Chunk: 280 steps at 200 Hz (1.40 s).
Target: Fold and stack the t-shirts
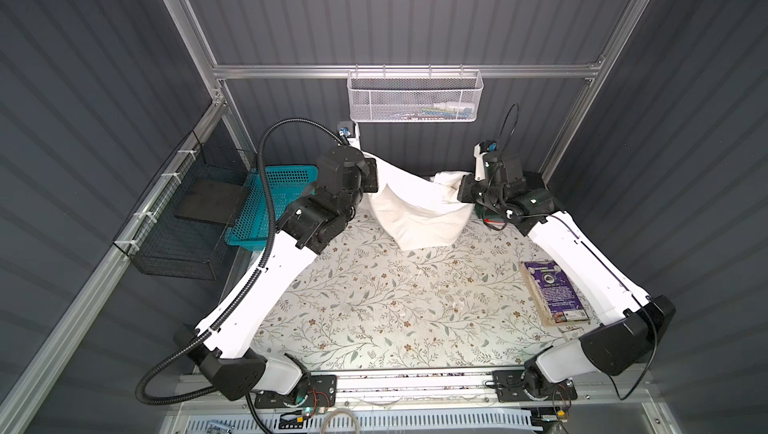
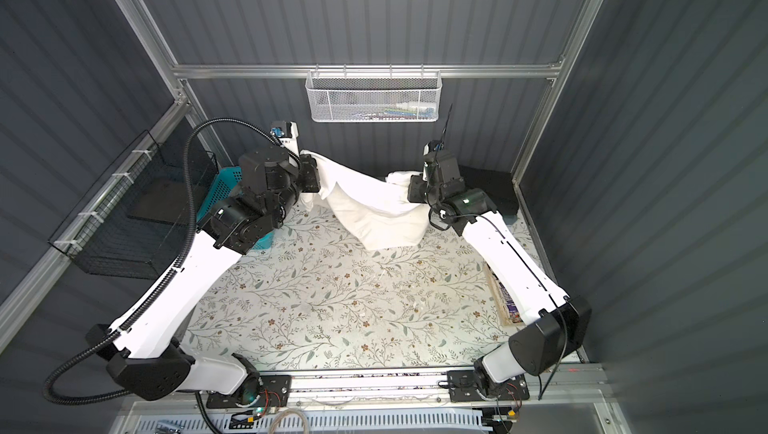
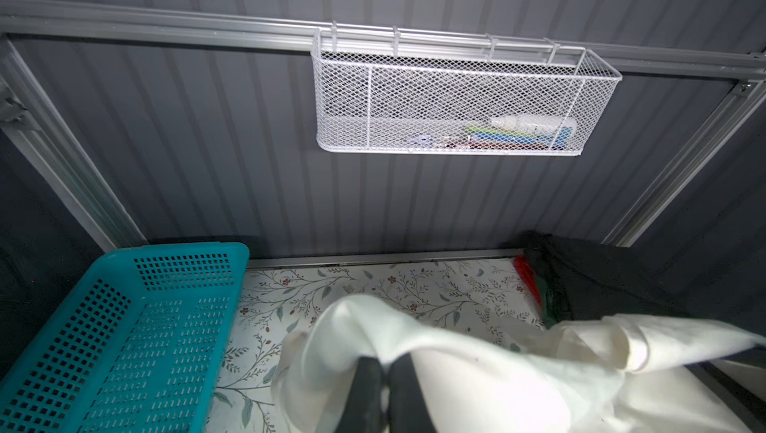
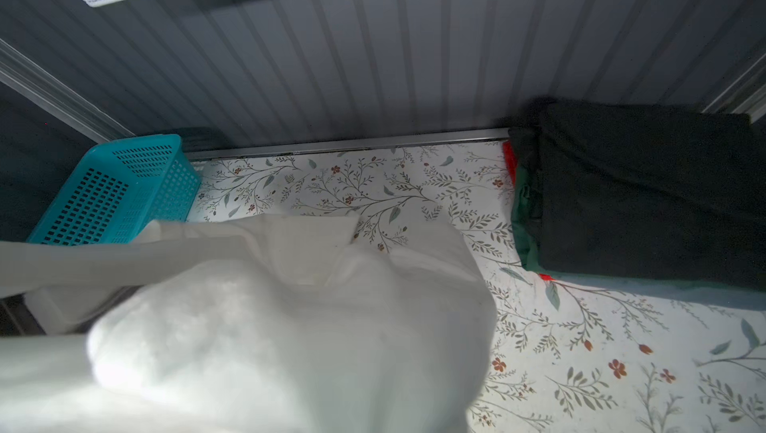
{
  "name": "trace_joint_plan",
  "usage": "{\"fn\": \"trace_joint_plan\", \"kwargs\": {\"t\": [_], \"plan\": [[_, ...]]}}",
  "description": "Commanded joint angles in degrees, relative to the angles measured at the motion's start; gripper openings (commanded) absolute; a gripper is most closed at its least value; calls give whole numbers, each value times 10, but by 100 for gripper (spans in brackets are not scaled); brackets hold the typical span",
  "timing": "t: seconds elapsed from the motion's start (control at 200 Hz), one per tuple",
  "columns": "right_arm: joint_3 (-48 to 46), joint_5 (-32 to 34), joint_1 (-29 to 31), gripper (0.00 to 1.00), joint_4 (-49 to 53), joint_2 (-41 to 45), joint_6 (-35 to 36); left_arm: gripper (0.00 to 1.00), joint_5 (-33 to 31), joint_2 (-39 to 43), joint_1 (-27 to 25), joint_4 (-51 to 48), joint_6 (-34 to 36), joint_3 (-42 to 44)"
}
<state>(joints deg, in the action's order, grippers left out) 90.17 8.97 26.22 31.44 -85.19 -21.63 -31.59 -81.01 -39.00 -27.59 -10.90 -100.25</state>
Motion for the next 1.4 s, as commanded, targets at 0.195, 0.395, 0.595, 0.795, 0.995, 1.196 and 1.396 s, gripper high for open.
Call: {"fn": "trace_joint_plan", "kwargs": {"t": [0.195, 0.395, 0.595, 0.795, 0.995, 1.196, 1.396], "plan": [[-272, -9, -1, 0, -75, 174, -154, 0, -93, 98, 2, -16, -11, 96], [-402, 12, 1, 0, -38, 255, -267, 0, -128, 148, 2, -49, -60, 213], [-350, 5, -3, 0, -44, 173, -237, 0, -118, 76, 3, -35, -48, 199], [-200, -13, -46, 0, -106, 58, -162, 0, -30, -12, 80, 33, -2, 86], [-27, -35, -72, 0, -132, -16, -76, 0, 26, -107, 121, 24, 69, -94], [-145, -51, -73, 0, -239, 105, -61, 0, 79, -14, 120, 95, 76, -31], [-411, -23, -60, 0, -316, 306, -125, 0, 132, 141, 110, 145, 2, 199]]}}
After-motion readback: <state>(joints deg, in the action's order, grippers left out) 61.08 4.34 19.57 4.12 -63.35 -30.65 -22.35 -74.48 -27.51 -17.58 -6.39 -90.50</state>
